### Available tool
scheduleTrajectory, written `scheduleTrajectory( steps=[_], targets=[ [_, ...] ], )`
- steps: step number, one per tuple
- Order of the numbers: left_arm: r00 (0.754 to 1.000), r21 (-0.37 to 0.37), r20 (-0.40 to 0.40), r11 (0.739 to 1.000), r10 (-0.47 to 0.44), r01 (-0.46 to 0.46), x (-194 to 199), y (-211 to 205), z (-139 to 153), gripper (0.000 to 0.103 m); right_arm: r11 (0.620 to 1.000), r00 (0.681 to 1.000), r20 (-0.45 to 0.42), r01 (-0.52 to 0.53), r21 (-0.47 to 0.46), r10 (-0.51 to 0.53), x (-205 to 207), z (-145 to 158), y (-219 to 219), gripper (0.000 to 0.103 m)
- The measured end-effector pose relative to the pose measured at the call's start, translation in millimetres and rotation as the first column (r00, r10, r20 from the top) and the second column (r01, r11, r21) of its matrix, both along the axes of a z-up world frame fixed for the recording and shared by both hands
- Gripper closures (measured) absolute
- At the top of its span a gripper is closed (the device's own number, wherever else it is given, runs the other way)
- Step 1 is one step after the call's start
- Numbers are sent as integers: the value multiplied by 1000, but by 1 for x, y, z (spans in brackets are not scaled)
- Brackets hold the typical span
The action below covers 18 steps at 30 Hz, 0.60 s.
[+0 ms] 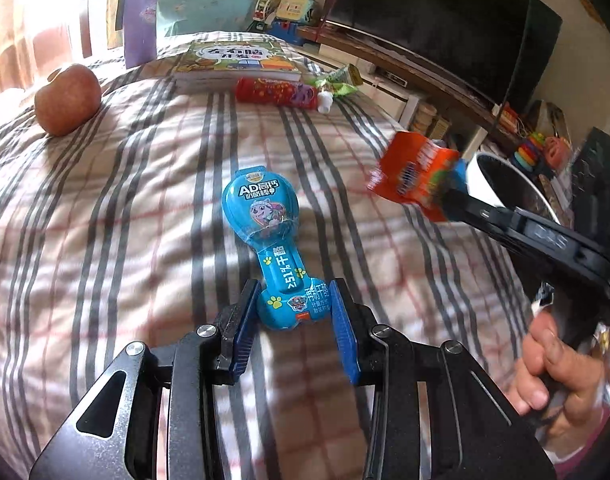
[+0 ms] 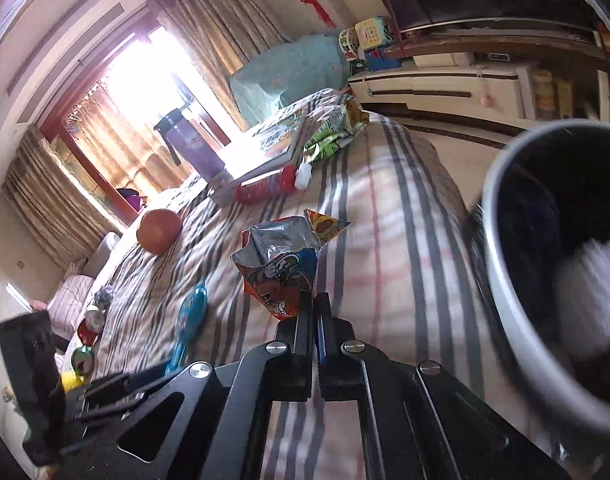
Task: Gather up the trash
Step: 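Grasp the blue lollipop toy with left tool while right tool grasps the orange Ovaltine packet, then carry the blue lollipop toy and orange packet over the trash bin with both tools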
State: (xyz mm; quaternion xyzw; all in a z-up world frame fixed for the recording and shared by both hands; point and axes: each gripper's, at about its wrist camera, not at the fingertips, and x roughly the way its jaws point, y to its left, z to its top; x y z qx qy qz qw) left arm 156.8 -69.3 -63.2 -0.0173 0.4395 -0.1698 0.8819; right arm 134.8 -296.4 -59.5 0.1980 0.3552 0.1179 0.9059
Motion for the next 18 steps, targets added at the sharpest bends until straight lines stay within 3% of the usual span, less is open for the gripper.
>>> scheduleTrajectory(
  steps=[5,6,8,9,10,11,12,13,18],
  targets=[
    [1000,28,8,1000,-6,6,-10,-3,-4,67,999,1000,-5,4,-50,-5,-19,1,8,101],
    [1000,21,1,1000,2,-2,-9,-2,-3,67,998,1000,-13,3,-56,-4,-18,-1,10,95],
    [1000,5,-9,1000,13,-13,-7,0,-2,62,999,1000,-29,-1,-48,0,-16,-3,9,94],
    [1000,4,-8,1000,26,-26,-4,1,-1,55,999,999,-36,0,-43,-1,-15,-3,8,90],
    [999,9,-4,999,37,-37,-3,1,-1,50,999,999,-41,2,-42,-3,-14,-4,8,79],
    [999,14,1,999,46,-46,-2,2,0,49,999,999,-42,2,-41,-4,-14,-4,7,71],
    [999,19,5,998,53,-53,1,2,-1,49,999,999,-41,0,-35,-1,-14,-5,6,52],
    [998,20,5,998,55,-55,3,2,-1,49,1000,999,-34,-1,-31,0,-12,-4,7,47],
    [999,69,28,997,44,-46,9,-7,-5,49,999,999,-38,-6,-37,5,-9,-4,10,47]
  ],
)
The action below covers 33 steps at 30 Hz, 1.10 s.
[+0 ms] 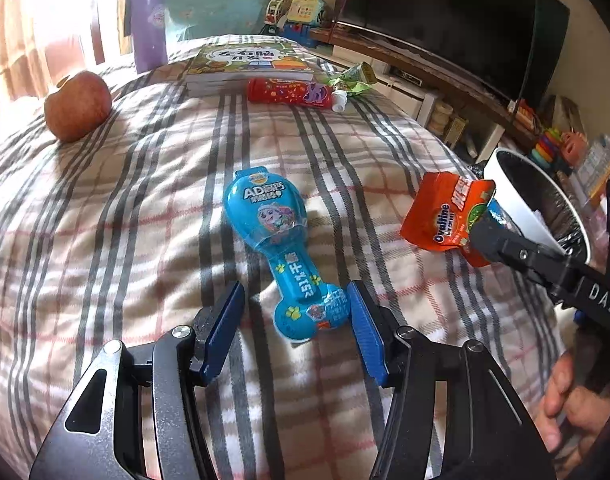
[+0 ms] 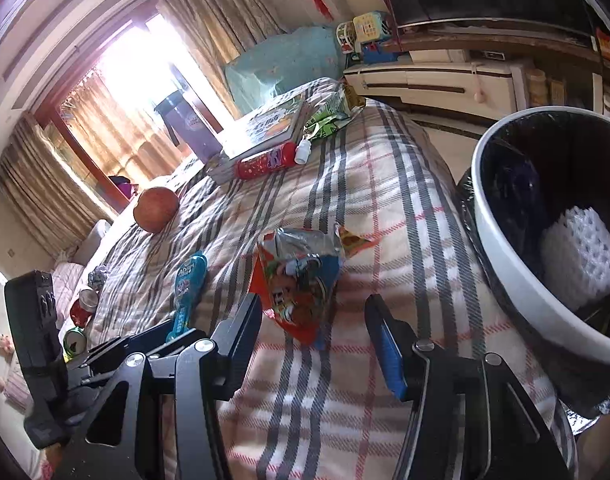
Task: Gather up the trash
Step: 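Carry the blue lollipop toy and orange packet over the trash bin with both tools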
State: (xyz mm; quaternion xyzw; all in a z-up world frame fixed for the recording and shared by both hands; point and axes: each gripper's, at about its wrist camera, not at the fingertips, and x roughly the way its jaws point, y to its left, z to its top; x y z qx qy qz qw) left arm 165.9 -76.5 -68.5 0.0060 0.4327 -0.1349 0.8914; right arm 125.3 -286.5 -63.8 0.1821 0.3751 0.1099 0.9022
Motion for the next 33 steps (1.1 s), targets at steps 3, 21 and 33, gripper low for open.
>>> scheduleTrajectory(
  steps=[3,21,33],
  targets=[
    [1000,-21,-12,1000,0,0,1,3,2,49,1000,1000,-10,-4,13,4,5,-2,0,50],
    [999,20,28,999,-32,32,-5,-14,6,71,1000,999,39,6,-26,-5,-30,9,4,90],
    [990,4,75,993,-117,117,-37,-38,29,71,999,991,122,48,-23,-45,-67,40,-11,90]
  ],
)
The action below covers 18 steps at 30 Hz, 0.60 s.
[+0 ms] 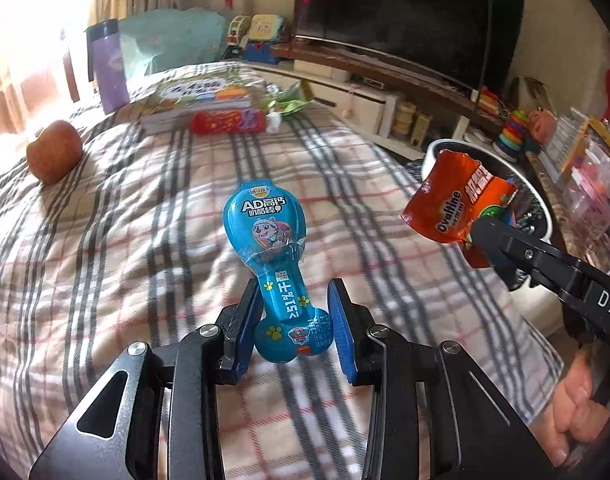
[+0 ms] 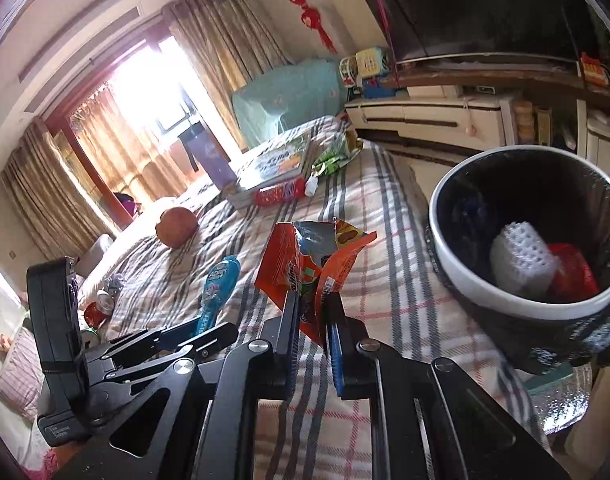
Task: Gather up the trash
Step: 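Carry the blue lollipop toy and orange packet over the trash bin with both tools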
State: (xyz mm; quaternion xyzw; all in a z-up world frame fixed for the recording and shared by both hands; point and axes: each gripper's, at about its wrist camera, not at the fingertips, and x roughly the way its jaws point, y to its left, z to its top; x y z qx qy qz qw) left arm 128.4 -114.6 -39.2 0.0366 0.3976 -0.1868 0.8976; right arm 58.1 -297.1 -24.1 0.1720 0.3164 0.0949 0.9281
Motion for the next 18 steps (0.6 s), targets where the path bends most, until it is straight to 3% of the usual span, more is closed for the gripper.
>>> scheduleTrajectory(
  steps=[18],
  targets=[
    [993,20,30,993,-118,117,-26,-45,14,71,992,992,41,122,-19,-121,-36,9,-42,90]
  ],
)
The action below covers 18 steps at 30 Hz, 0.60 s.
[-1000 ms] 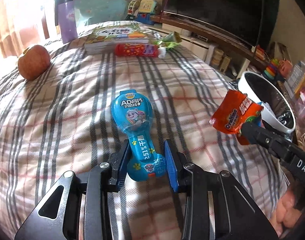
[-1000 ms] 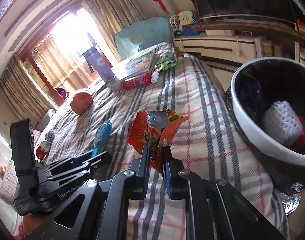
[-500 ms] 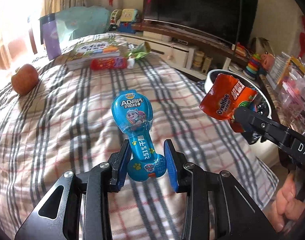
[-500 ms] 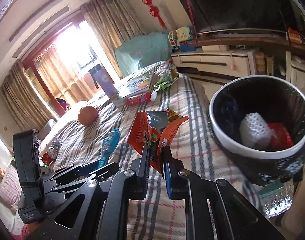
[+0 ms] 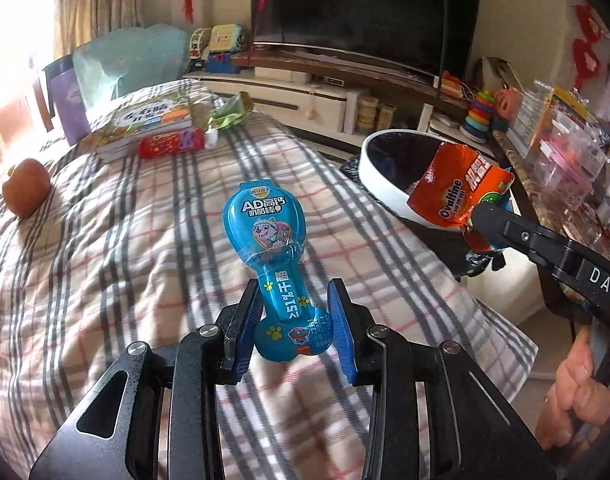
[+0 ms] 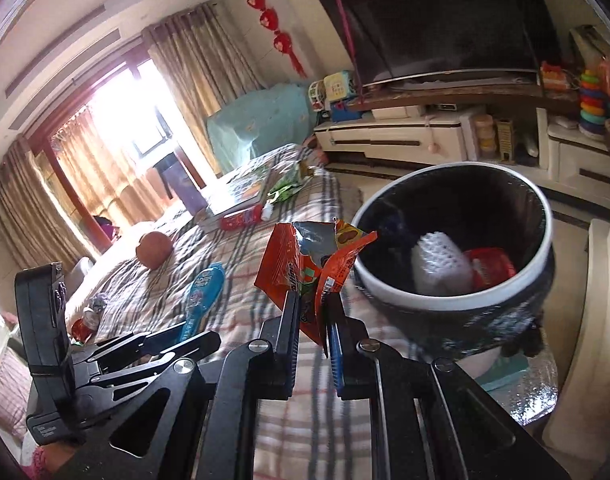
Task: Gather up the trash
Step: 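Carry the blue lollipop toy and orange packet over the trash bin with both tools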
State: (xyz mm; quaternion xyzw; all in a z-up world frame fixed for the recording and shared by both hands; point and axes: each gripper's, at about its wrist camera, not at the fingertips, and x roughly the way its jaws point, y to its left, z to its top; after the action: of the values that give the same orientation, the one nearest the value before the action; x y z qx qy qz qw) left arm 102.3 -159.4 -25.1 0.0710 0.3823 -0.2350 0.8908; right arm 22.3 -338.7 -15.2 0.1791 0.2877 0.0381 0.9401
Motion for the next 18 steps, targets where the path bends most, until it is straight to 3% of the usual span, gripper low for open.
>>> scheduleTrajectory(
  steps=[18],
  targets=[
    [996,5,15,996,-89,89,2,-43,10,71,996,996,1,91,11,-91,-16,0,-37,90]
  ],
)
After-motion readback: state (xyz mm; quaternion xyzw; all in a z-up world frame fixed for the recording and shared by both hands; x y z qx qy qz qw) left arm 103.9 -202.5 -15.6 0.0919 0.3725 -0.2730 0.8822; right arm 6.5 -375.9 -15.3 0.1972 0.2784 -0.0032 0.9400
